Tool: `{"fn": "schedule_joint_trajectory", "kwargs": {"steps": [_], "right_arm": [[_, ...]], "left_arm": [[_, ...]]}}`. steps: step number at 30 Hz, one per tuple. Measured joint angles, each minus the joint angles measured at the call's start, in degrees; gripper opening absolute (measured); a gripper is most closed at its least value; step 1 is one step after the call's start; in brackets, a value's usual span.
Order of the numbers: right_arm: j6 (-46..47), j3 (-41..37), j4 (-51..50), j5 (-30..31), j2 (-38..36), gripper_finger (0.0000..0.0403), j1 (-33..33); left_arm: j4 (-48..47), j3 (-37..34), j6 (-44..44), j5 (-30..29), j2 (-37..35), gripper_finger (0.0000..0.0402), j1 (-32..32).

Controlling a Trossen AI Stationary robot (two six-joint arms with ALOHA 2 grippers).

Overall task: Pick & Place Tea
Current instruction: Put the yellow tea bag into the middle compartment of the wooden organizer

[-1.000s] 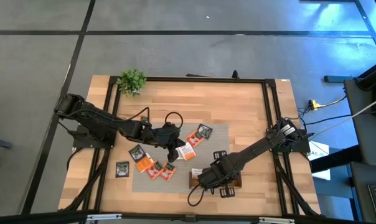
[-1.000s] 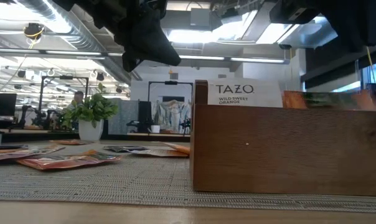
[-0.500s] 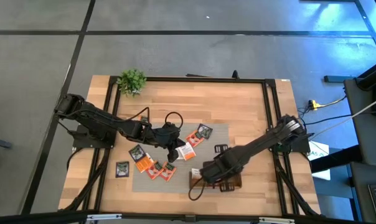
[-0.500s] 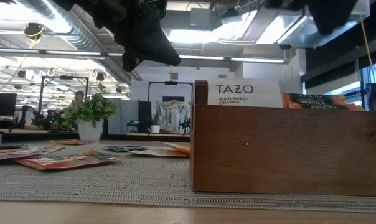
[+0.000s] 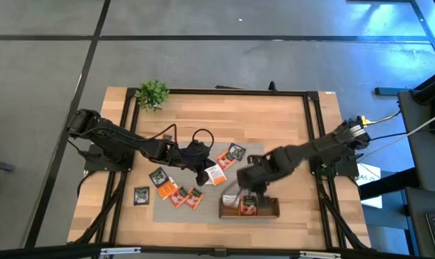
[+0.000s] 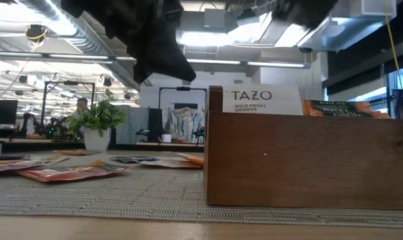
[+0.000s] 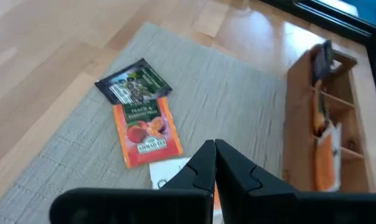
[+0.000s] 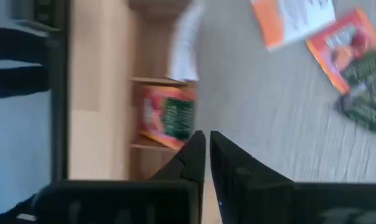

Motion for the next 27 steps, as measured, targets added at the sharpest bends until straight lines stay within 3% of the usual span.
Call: {"fn": "schedule_joint_trajectory", "kwargs": {"steps": [8,15,19,27], "right_arm": [[0.6,-16.9,20.6,-6.4,-9.6,0.0006,-16.9],[5.5,-30.5,43.4,-9.2,-9.5,0.0034,-24.0],[11.8,-36.2,52.0,-10.7,-9.1,0.0067,-27.2],[22.7,-42.0,56.2,-10.7,-9.2,0.0171,-30.7]], "left_arm": [[0.0,0.0,0.1,3.7,5.7,0.0003,4.0],[2.7,-0.1,7.0,11.1,12.2,0.0003,9.0],[5.5,-0.1,8.9,14.2,14.4,0.0002,11.3],[10.6,-0.1,9.2,19.7,16.7,0.0002,12.8]]}}
